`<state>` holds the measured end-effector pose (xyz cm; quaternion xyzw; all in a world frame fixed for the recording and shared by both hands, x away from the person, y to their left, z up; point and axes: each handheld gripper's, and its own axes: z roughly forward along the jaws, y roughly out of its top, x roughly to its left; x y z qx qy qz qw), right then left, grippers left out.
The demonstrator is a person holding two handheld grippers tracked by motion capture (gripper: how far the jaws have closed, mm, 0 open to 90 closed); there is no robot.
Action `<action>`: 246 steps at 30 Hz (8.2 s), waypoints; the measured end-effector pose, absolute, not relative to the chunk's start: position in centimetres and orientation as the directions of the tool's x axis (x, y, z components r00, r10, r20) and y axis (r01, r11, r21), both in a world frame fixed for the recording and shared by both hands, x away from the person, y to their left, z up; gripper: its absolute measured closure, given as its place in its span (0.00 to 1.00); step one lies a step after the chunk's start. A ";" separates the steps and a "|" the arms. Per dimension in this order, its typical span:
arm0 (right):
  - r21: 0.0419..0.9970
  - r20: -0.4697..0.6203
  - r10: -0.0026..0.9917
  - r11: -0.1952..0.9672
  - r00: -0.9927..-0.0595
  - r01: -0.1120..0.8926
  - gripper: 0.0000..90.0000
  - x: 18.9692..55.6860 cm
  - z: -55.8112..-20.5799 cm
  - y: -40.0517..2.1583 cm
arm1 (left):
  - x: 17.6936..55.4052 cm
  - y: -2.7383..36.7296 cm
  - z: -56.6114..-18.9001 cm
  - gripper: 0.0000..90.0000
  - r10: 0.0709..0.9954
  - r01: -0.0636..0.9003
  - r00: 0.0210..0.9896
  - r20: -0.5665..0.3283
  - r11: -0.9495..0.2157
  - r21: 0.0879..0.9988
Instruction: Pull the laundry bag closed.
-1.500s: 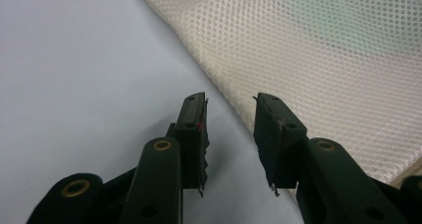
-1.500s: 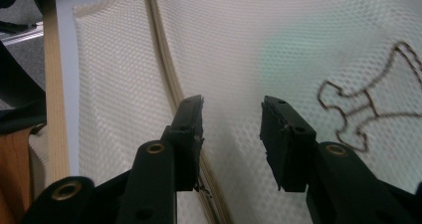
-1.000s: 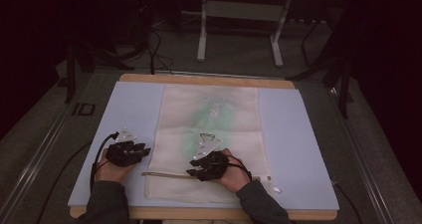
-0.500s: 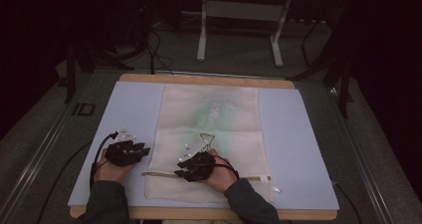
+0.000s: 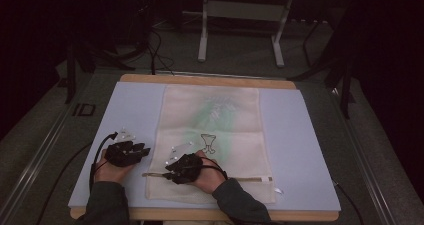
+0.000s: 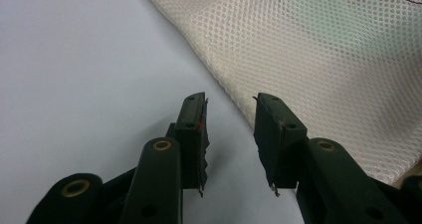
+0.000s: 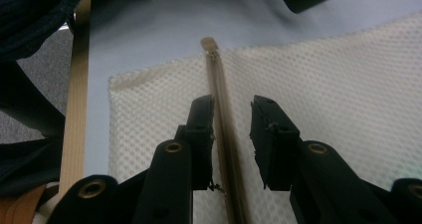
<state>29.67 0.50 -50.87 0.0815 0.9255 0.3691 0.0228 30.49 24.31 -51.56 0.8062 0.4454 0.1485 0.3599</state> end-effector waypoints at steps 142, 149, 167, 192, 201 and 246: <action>0.671 -0.017 0.136 0.736 -0.991 0.090 0.91 29.4 -53.1 4.9 | 29.3 22.7 -51.9 1.00 0.748 0.640 0.639 -0.180 -0.388 0.663; 0.672 -0.022 0.138 0.735 -0.990 0.087 0.91 29.3 -53.1 4.9 | 29.6 22.1 -52.7 1.00 0.737 0.669 0.645 -0.202 -0.417 0.616; 0.678 -0.037 0.147 0.731 -0.988 0.083 0.91 29.1 -53.2 4.7 | 29.1 22.0 -52.4 1.00 0.757 0.703 0.622 -0.202 -0.426 0.569; 0.624 -0.026 0.128 0.777 -0.991 0.084 0.91 29.4 -52.4 3.8 | 29.3 22.1 -52.4 1.00 0.747 0.701 0.632 -0.207 -0.437 0.564; 0.596 -0.055 0.119 0.800 -0.991 0.063 0.91 28.8 -52.0 3.6 | 29.3 22.0 -52.3 1.00 0.747 0.700 0.633 -0.203 -0.440 0.563; 0.552 -0.077 0.111 0.833 -0.991 0.051 0.91 27.8 -51.3 0.3 | 29.2 22.0 -52.4 1.00 0.749 0.699 0.631 -0.201 -0.437 0.567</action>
